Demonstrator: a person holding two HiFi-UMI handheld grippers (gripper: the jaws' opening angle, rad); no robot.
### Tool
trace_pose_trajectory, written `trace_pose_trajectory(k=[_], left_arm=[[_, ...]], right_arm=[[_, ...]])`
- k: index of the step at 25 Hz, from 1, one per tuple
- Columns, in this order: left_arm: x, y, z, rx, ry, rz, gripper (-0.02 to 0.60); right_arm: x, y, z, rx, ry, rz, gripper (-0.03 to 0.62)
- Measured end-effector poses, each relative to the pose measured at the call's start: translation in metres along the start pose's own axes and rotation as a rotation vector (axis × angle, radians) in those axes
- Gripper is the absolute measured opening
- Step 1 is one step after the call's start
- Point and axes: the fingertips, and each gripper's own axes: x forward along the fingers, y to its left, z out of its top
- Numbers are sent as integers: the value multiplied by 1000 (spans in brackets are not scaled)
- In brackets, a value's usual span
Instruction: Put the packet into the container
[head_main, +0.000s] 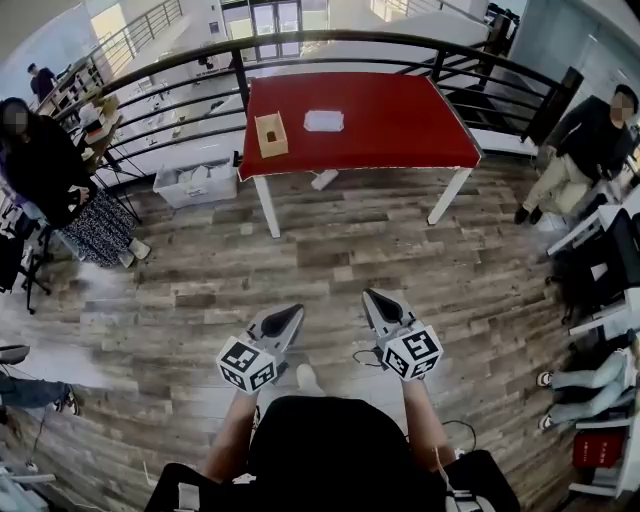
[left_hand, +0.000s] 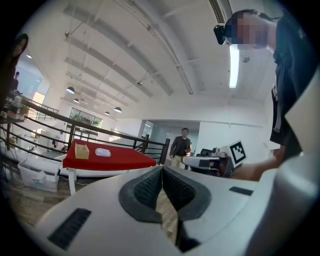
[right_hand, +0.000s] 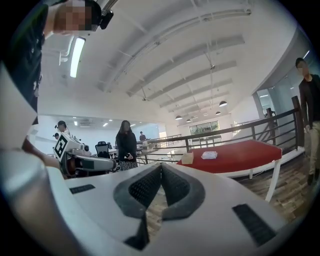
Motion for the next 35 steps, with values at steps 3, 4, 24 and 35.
trace_pose_trajectory(k=[3, 4, 24, 35], left_arm=[[-1, 36, 2, -4, 0, 19, 11], [-2, 48, 4, -3, 1, 25, 11], [147, 256, 47, -2, 22, 49, 11], [295, 385, 98, -42, 17, 135, 11]], right_arm=[[41, -3, 4, -2, 1, 3, 17], [54, -4, 5, -5, 3, 4, 17], [280, -156, 27, -7, -2, 15, 17], [425, -306, 66, -13, 40, 78, 17]])
